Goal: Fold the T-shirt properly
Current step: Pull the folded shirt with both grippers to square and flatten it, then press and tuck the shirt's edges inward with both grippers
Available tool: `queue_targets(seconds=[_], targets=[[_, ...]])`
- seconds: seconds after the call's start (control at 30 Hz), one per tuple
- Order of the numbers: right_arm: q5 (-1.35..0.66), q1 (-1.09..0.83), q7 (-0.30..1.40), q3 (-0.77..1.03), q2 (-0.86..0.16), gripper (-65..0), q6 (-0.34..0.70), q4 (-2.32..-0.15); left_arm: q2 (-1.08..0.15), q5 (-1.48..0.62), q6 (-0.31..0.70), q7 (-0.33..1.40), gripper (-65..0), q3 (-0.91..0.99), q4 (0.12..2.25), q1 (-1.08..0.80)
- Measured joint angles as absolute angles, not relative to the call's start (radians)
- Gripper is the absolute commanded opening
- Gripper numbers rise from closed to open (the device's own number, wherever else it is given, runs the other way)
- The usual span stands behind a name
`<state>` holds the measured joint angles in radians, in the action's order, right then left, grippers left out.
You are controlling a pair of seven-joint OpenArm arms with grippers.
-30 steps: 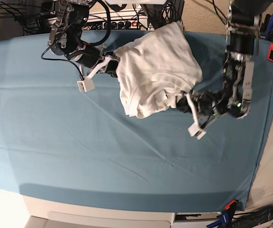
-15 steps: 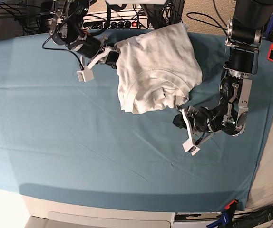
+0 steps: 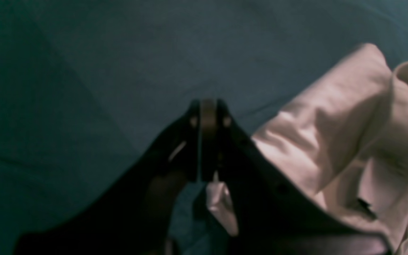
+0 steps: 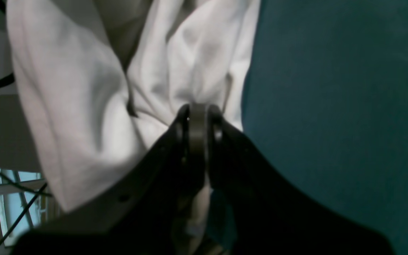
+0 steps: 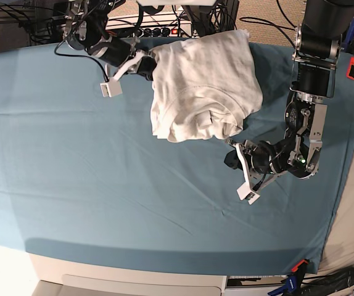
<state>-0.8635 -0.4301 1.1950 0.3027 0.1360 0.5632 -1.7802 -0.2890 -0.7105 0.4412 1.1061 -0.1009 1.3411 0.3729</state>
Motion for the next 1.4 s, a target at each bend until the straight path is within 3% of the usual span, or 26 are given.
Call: queue_targets(seconds=[0.4, 0.87, 0.97, 1.1, 1.17, 1.27, 1.4], targets=[[-0.918, -0.474, 1.204, 0.305, 0.135, -65.0, 0.578, -1.785, -0.291, -0.710, 0.441, 1.117, -65.0, -0.101, 1.341, 0.373], [-0.949, -0.508, 1.296, 0.310, 0.127, -65.0, 0.664, -1.826, -0.316, -0.711, 0.442, 1.121, -64.9, -0.101, 1.341, 0.373], [-0.912, -0.501, 1.336, 0.355, 0.130, -65.0, 0.683, -1.919, -0.334, -0.716, 0.441, 1.145, -54.4, -0.102, 1.341, 0.374], [-0.895, -0.443, 1.296, 0.518, 0.114, -65.0, 0.691, -2.090, -0.392, -0.773, 0.442, 1.175, -53.5, -0.102, 1.341, 0.373], [-0.901, -0.442, 1.272, 0.590, 0.110, -59.9, 0.695, -2.163, -0.420, -0.783, 0.442, 1.178, -53.5, -0.102, 1.341, 0.373], [-0.889, -0.453, 1.274, 0.654, 0.088, -41.7, 0.696, -2.224, -0.462, -0.797, 0.442, 1.193, -53.5, -0.101, 1.341, 0.373], [-0.925, -0.461, 1.238, 0.672, 0.091, -40.0, 0.686, -2.228, -0.498, -0.883, 0.472, 1.252, -53.5, -0.077, 1.348, 0.368]])
